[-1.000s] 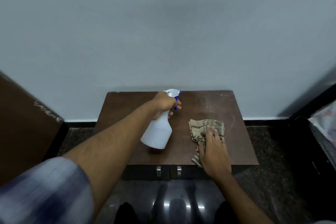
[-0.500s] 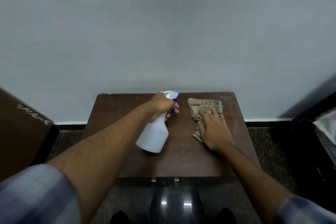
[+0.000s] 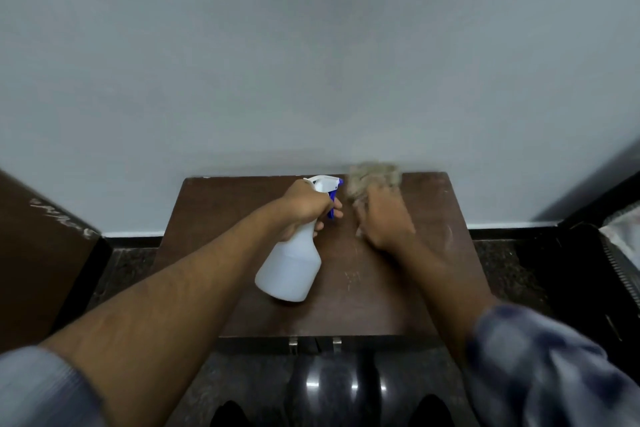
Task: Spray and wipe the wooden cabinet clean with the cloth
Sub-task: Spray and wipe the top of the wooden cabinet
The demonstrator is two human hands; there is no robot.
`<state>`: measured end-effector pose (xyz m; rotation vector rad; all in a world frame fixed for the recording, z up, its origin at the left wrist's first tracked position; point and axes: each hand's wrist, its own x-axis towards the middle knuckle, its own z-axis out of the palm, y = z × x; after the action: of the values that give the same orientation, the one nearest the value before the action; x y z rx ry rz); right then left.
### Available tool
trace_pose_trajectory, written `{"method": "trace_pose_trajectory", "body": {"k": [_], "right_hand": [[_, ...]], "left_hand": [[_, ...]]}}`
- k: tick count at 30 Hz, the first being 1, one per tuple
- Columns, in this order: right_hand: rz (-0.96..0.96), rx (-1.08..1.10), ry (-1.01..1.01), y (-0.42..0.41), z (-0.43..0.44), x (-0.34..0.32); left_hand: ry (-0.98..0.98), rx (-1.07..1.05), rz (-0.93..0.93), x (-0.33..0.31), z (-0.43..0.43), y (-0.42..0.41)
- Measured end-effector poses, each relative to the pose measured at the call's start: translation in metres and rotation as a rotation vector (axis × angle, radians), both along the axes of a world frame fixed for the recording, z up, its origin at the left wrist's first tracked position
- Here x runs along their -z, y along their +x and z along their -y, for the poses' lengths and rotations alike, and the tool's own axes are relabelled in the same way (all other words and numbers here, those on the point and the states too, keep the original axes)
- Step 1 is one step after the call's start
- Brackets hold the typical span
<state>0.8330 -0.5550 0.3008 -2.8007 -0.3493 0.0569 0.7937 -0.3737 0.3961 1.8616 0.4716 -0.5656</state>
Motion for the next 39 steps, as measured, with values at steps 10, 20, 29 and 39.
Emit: {"method": "trace_pose_trajectory", "body": {"k": [10, 20, 29, 39], "right_hand": [[0.024, -0.225, 0.008, -0.045, -0.009, 0.013], [0.003, -0.056, 0.028, -0.117, 0.08, 0.02], [-0.037, 0.158, 0.122, -0.173, 0.097, 0.018], [-0.031, -0.175, -0.021, -0.18, 0.059, 0.014]], "left_hand": [[-0.04, -0.007, -0.002, -0.006, -0.001, -0.017], [-0.074, 0.054, -0.035, -0.017, 0.024, -0.078], [-0.028, -0.023, -0.094, 0.008, 0.039, -0.147], [-0.046, -0.072, -0.096, 0.009, 0.007, -0.161]]}}
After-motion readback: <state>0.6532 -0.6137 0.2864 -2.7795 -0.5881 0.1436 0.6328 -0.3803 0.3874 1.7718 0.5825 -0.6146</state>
